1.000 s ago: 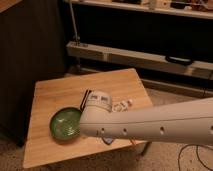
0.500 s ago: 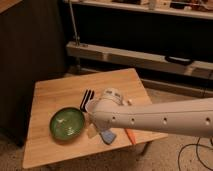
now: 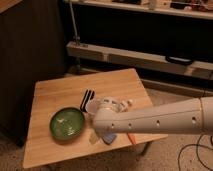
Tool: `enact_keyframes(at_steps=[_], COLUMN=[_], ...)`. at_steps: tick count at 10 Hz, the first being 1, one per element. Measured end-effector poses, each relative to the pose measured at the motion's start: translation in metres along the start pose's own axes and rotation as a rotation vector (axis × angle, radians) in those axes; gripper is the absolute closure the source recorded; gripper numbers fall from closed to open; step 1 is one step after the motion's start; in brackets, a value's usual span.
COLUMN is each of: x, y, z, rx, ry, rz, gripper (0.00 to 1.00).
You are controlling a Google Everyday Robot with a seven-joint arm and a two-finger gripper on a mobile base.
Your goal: Place the white sponge in the ceramic cup
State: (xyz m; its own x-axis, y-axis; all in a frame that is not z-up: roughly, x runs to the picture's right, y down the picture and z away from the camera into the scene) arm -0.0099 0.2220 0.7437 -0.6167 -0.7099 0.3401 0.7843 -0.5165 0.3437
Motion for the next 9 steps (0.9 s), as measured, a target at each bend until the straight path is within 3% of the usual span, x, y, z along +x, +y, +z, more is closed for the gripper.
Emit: enact_keyframes(at_steps=[3,6,9], x=[0.004,0.013,0.019], y=[0.011,0.007,0.009], z=[0.022,0.049,0.070], rx=[0.013,0.030,0.023], ry=[-0.002,-0.013,-0.038], rz=[-0.016,-0.052,-0.057], gripper=[0.20,0.20,0.20])
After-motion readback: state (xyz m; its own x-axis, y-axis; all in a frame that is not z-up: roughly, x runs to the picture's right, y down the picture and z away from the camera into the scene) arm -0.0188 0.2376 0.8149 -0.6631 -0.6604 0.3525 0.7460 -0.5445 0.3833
